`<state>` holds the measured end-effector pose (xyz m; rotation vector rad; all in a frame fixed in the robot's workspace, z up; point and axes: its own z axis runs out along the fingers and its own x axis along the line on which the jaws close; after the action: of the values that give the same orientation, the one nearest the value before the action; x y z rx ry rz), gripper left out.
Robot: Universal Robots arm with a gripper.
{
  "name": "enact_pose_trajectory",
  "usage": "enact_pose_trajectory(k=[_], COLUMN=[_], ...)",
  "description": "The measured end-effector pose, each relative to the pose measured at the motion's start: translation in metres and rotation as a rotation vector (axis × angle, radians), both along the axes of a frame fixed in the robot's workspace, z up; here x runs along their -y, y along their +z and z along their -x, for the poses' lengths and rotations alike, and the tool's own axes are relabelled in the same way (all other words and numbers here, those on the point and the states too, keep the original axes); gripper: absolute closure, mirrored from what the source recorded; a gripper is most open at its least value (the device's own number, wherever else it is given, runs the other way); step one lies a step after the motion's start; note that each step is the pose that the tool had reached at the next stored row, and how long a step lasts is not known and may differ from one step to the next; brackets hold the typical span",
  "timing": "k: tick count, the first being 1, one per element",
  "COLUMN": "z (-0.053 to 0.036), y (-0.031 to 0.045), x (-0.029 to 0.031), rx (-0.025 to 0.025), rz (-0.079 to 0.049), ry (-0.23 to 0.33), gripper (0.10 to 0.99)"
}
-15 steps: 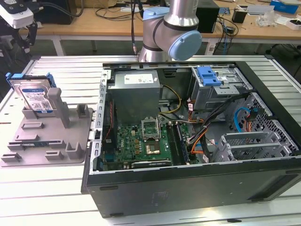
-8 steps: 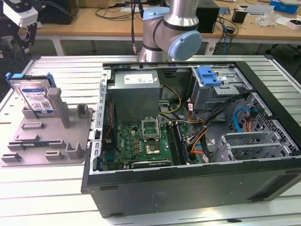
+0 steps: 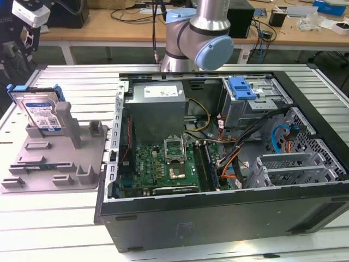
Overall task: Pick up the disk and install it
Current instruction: 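Pick up the disk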
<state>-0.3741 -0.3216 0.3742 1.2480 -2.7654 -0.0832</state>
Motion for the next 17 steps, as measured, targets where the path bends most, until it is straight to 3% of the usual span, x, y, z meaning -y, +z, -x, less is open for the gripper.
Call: enact_pose_trajectory(k=[7,15,17], z=[0.0000,0.0000,0.0000], y=[-0.0001,-0.0002,-0.0002], x=[0.0000,0.0000,0.0000], rx=[0.0000,0.0000,0.0000], rz=[0.000,0.000,0.000], ry=[0.201,0.350,0.419], gripper=[0.647,0.647,0.647])
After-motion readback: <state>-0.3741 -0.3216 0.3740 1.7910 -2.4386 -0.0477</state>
